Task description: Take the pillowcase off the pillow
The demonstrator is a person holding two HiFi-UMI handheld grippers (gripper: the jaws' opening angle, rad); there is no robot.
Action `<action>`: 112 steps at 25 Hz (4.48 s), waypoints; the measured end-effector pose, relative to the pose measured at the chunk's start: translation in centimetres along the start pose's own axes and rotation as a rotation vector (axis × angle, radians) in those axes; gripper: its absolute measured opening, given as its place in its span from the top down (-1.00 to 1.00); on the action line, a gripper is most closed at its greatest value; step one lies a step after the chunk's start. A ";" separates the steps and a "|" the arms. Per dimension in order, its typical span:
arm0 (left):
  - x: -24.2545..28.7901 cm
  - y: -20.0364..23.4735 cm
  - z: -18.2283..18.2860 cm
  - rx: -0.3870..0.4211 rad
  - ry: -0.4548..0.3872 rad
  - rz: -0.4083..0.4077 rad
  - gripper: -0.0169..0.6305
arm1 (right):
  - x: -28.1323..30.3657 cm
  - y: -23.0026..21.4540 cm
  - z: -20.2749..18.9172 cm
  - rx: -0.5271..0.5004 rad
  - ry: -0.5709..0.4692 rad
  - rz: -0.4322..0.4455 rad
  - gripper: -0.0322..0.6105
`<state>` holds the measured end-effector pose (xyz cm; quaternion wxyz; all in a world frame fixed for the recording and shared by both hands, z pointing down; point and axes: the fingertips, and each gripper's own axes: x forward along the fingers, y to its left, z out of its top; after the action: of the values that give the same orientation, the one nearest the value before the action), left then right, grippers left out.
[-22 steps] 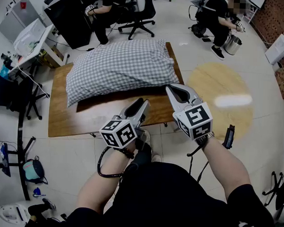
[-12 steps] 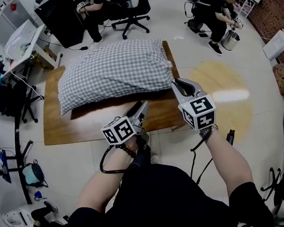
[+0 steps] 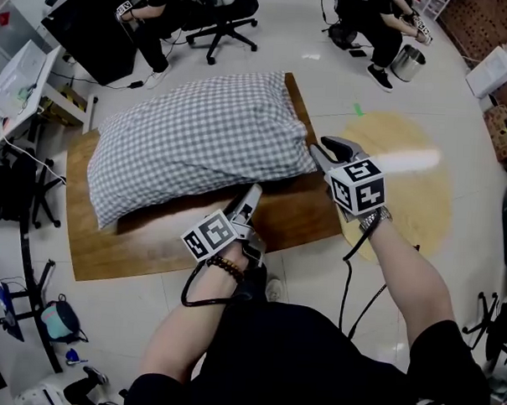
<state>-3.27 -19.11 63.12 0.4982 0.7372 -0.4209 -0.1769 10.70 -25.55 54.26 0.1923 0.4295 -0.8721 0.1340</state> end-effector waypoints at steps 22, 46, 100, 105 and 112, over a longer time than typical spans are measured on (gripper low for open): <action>5.5 6.1 3.4 -0.067 0.058 0.043 0.12 | 15.4 -4.8 -5.1 0.507 0.297 0.353 0.11; 3.1 5.0 4.5 -0.054 -0.025 0.033 0.85 | 13.8 -3.7 -2.9 0.433 0.241 0.400 0.86; -11.1 3.1 2.1 0.031 -0.274 0.097 0.70 | -1.4 -3.7 -9.2 0.262 0.134 0.123 0.65; -12.4 -0.1 -0.1 0.093 -0.270 0.054 0.67 | -4.2 -2.5 -10.6 0.247 0.106 0.134 0.60; -14.1 -5.1 -3.7 0.215 -0.231 0.006 0.65 | -8.8 -0.9 -11.9 0.229 0.056 0.150 0.57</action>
<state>-6.71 -4.91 58.04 0.3652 0.7597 -0.4940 -0.2130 18.94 -15.18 60.99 0.1558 0.3783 -0.8751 0.2586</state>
